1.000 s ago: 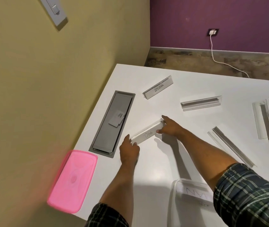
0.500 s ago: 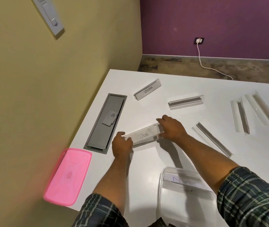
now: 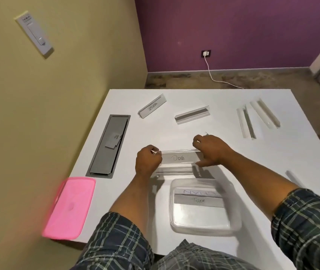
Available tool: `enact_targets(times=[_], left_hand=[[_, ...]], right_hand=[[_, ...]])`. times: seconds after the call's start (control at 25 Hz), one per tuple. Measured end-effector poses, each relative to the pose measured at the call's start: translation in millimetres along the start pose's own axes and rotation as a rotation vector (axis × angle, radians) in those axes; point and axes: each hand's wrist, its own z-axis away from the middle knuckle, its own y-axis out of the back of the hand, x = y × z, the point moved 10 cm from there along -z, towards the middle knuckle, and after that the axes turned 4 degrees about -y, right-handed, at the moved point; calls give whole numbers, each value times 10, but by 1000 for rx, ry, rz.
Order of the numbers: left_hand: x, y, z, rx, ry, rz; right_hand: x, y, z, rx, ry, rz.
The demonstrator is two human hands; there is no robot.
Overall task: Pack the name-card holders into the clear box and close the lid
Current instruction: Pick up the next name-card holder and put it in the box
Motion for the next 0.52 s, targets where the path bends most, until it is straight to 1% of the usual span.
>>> enact_targets(times=[0.12, 0.2, 0.36, 0.44, 0.52], left_hand=[[117, -166, 78, -65, -39, -12], [174, -280, 140, -97, -76, -16], [225, -509, 245, -179, -110, -18], [222, -603, 289, -236, -106, 14], [199, -679, 336, -291, -103, 13]], right_hand=[[194, -43, 270, -5, -41, -182], [265, -42, 453, 9, -25, -284], [266, -141, 722, -62, 42, -342], [289, -146, 824, -60, 55, -365], [275, -119, 924, -38, 94, -336]])
